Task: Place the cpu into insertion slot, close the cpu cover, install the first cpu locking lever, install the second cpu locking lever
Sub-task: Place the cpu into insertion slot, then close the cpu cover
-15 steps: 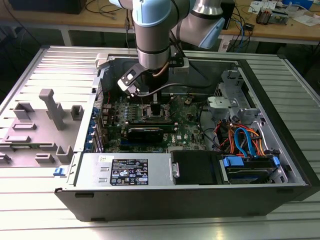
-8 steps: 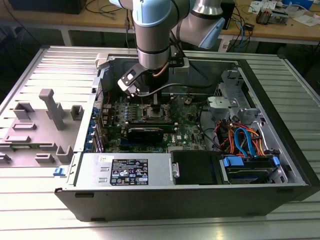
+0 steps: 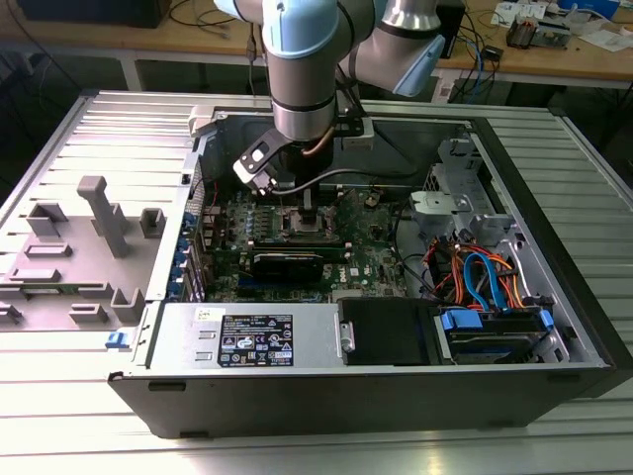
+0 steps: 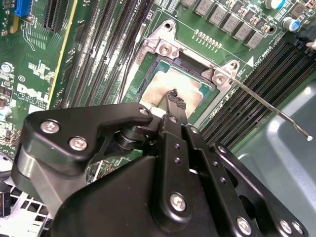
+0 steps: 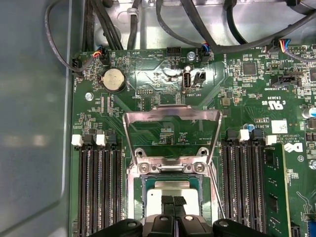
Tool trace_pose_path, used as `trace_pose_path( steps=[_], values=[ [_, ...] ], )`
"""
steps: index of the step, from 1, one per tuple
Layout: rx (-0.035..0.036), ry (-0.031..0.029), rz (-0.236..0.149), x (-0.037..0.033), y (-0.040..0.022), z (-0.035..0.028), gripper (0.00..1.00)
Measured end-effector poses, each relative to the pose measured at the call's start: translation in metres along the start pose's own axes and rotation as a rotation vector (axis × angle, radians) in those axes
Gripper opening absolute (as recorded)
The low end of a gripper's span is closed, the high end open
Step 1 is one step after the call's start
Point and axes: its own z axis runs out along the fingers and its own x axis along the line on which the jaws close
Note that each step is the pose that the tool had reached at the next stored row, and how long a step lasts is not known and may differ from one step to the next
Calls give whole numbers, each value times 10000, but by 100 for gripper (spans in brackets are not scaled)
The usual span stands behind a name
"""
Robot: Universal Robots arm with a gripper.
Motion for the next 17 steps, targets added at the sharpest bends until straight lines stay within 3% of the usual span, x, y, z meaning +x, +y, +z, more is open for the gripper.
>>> trace_pose_path(
  steps=[4, 11, 17],
  values=[
    [-4, 7, 1, 1, 1, 1, 11],
    [49, -1, 2, 3, 12, -104, 11],
    [69, -2, 2, 3, 18, -116, 11]
  ],
)
